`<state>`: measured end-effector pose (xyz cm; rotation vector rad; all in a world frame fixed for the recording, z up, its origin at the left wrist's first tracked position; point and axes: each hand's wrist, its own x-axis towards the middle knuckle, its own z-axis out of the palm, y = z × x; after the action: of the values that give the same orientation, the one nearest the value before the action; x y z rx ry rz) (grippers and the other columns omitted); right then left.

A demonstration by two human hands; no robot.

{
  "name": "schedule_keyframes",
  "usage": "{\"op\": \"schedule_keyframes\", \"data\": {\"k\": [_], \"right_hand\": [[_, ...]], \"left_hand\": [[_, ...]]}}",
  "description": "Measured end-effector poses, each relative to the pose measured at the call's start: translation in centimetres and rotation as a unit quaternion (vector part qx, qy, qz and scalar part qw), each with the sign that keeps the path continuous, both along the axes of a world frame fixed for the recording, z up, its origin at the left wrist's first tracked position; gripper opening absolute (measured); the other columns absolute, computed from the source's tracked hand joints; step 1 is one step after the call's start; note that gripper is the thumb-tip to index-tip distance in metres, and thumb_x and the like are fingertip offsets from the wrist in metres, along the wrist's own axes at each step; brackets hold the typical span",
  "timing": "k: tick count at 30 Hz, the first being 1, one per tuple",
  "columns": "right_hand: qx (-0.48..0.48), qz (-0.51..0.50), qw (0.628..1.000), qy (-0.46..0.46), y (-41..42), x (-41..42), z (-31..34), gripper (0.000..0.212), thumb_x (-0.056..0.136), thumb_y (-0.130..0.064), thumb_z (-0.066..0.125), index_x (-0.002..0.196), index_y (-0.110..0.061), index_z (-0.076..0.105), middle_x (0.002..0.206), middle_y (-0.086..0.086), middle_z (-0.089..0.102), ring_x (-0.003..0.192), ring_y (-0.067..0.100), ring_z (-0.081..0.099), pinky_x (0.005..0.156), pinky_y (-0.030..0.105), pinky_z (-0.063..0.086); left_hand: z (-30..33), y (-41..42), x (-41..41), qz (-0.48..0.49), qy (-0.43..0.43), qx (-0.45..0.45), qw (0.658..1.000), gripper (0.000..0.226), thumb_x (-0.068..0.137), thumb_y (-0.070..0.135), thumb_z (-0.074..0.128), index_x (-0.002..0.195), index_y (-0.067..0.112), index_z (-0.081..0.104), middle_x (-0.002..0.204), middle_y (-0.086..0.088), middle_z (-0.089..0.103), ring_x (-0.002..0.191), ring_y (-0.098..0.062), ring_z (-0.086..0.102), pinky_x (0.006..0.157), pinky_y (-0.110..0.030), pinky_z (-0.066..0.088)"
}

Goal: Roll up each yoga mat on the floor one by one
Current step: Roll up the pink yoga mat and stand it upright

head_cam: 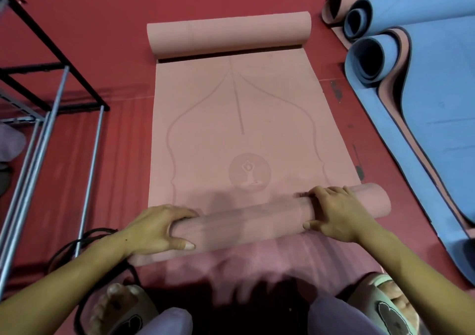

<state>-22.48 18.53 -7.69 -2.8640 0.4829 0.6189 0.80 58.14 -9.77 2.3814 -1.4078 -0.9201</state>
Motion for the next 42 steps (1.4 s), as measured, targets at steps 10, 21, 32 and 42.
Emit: {"op": "schedule_keyframes", "data": {"k": [10,21,32,42], "right_hand": [[0.040,-0.006,0.995,0.088,-1.0,2.3,0.8,0.091,0.065,-0.080,0.050,0.139,-0.027,0.053,0.136,-0.002,0.062,0.125,0.029,0.055,0.109,0.044,0.036],[0.052,-0.053,0.997,-0.014,-0.2,4.6,0.0,0.047,0.085,-0.052,0.072,0.128,-0.043,0.055,0.117,-0.003,0.051,0.115,0.032,0.045,0.103,0.043,0.044],[-0.021,-0.017,1.000,-0.011,1.3,5.7,2.1,0.023,0.097,-0.039,0.060,0.118,-0.033,0.060,0.114,-0.002,0.067,0.102,0.030,0.061,0.077,0.042,0.055],[-0.084,-0.023,0.988,-0.129,3.2,4.7,1.7,0.040,0.094,-0.041,0.067,0.128,-0.021,0.064,0.104,0.003,0.068,0.094,0.033,0.063,0.064,0.040,0.050]], "left_hand": [[0.3,-0.3,1.5,0.048,0.150,0.007,0.988,0.071,0.074,0.068,0.084,0.137,0.046,0.061,0.133,0.034,0.061,0.120,0.004,0.060,0.106,-0.031,0.049],[0.2,0.3,1.5,0.063,-0.019,-0.151,0.986,0.049,0.089,0.069,0.068,0.133,0.050,0.060,0.124,0.021,0.057,0.116,-0.005,0.060,0.092,-0.035,0.054],[0.5,-0.4,1.3,-0.046,-0.180,-0.158,0.970,0.030,0.105,0.047,0.053,0.130,0.044,0.069,0.123,0.024,0.063,0.102,-0.009,0.066,0.078,-0.032,0.057],[1.6,-2.7,-2.2,0.020,-0.326,-0.076,0.942,0.075,0.081,0.091,0.052,0.116,0.030,0.079,0.104,0.009,0.071,0.082,-0.022,0.066,0.060,-0.038,0.053]]}}
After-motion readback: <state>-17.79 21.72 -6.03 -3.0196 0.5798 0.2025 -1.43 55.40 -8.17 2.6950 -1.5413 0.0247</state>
